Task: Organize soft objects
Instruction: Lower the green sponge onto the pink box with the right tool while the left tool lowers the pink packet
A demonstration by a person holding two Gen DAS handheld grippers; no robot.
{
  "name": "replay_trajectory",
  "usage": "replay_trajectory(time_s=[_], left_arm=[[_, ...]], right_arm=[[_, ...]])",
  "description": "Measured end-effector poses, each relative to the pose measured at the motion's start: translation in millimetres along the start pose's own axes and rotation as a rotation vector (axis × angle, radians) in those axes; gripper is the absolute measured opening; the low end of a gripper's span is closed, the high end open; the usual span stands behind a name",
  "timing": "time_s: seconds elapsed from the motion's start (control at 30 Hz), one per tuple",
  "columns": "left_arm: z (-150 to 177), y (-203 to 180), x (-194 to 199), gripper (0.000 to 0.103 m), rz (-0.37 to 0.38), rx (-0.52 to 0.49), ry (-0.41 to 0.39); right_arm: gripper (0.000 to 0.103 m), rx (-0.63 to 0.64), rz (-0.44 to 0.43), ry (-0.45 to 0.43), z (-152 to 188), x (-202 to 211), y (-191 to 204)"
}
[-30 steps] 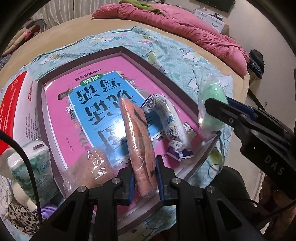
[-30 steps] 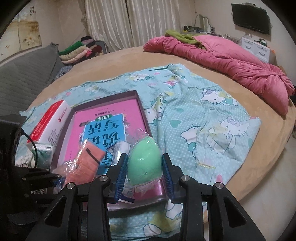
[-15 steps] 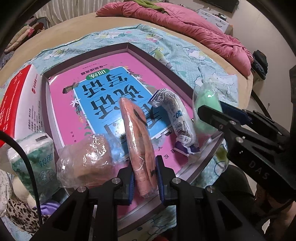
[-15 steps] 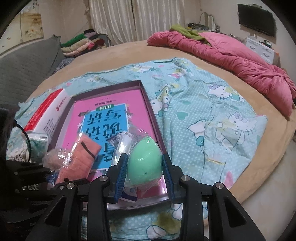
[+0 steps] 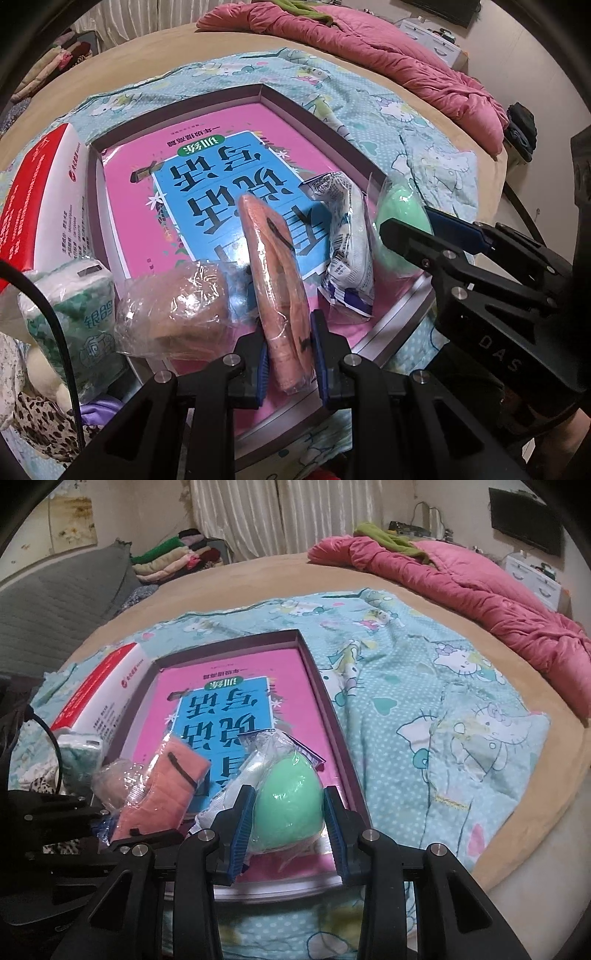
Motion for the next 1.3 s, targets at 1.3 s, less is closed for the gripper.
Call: replay_trajectory(time_s=[1.3], left_arm=[[-0.1, -1.2, 9.5, 0.036, 0.065, 0.036, 0.012]], right_arm=[[0.051, -0.091, -0.022, -0.03, -0.5, 11.5, -10.0]])
Point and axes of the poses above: each gripper's, at about its wrist camera, not at the fingertips, and x roughly against the way its jaws point, y to its left, z to its underside, the point moved 6 cm from there along -x, roughly the way its jaws point, and after that the axes turned 13 degrees about x, right-handed, at the moved point
